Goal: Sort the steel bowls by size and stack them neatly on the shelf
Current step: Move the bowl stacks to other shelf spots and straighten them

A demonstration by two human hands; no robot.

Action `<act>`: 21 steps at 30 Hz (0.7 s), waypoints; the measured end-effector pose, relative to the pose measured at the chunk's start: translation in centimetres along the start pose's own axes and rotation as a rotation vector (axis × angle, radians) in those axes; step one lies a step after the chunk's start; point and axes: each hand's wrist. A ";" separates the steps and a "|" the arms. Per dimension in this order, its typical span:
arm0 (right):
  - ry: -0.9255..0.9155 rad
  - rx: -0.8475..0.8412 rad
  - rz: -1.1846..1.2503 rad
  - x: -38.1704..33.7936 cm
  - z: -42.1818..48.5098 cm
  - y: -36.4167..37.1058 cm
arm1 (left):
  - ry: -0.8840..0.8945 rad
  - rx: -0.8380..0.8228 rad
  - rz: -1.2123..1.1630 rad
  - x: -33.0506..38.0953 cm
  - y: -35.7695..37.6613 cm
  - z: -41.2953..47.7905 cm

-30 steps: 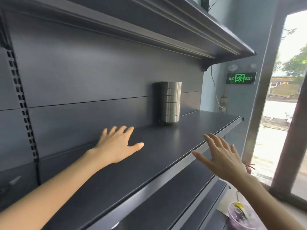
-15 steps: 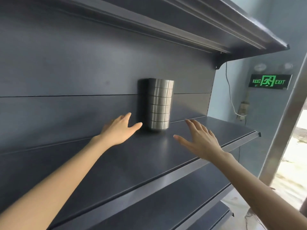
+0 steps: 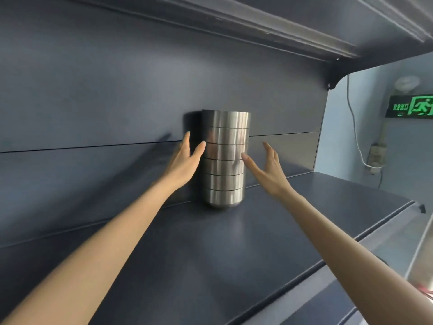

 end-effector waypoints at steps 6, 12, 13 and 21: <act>-0.011 0.033 0.344 1.2 5.6 2.0 | 0.079 0.205 -0.131 -1.6 3.4 3.6; -0.112 -0.045 0.526 0.1 9.0 4.5 | 0.165 0.367 -0.225 -1.4 6.0 5.9; -0.136 -0.055 0.536 0.0 9.3 4.8 | 0.162 0.382 -0.239 -1.3 6.4 6.2; -0.222 -0.115 0.664 0.3 10.6 4.8 | 0.153 0.490 -0.341 -0.8 7.8 7.0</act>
Point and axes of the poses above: each hand's wrist, its own z-axis towards the middle knuckle, its own y-axis out of the palm, x = y × z, and after that the axes turned 10 degrees about y, right-handed
